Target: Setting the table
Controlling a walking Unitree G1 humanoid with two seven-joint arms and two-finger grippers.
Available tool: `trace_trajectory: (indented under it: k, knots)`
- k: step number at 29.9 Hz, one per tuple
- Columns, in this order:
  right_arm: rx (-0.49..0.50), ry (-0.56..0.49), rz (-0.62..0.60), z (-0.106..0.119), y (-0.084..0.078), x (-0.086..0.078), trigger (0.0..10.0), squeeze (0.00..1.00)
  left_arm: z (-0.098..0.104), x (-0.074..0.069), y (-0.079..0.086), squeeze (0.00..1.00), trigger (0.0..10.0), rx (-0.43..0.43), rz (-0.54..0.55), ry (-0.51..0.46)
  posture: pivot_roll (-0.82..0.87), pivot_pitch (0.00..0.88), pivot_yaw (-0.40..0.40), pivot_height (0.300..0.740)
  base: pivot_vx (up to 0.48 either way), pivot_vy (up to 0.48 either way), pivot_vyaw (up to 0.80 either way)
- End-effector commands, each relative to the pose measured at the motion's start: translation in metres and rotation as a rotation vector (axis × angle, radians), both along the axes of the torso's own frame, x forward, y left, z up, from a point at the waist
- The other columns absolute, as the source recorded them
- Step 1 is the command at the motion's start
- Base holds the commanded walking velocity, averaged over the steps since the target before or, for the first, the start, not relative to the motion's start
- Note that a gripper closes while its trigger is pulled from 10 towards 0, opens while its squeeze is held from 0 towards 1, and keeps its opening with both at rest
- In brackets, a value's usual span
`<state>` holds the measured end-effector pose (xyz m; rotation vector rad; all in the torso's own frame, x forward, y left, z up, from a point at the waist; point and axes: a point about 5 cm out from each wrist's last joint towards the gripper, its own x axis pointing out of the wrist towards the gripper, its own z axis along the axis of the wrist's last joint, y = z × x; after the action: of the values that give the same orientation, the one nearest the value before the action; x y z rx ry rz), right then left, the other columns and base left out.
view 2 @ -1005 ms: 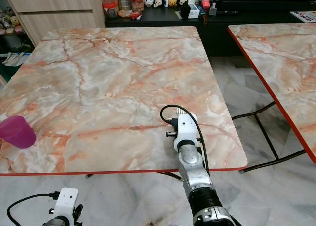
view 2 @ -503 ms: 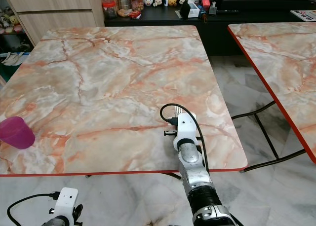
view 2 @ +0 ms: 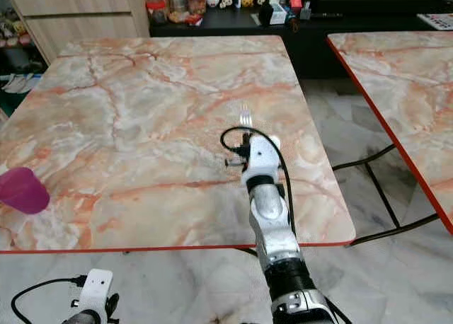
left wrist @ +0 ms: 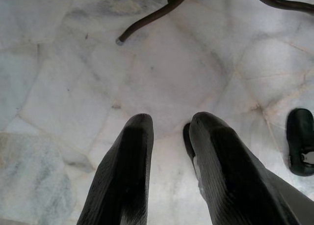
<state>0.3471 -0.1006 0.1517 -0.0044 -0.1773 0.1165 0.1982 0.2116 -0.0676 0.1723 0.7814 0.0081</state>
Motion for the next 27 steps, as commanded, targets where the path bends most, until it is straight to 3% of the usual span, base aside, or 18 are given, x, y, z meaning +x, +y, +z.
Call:
trace_trajectory:
  k: [1,27]
  knots:
    - [0.011,-0.037,0.006,0.0082,0.0023,0.0,10.0,0.0,-0.0064,-0.0102,-0.0011,0.0,10.0,0.003,-0.007,0.047,0.02,0.097,-0.002,0.74,0.0,-0.24,0.0]
    - [-0.004,-0.026,-0.015,0.0085,-0.0063,0.0006,10.0,0.0,-0.008,-0.012,-0.0018,0.0,10.0,0.013,0.011,0.06,0.02,0.121,-0.009,0.74,0.0,-0.311,0.0]
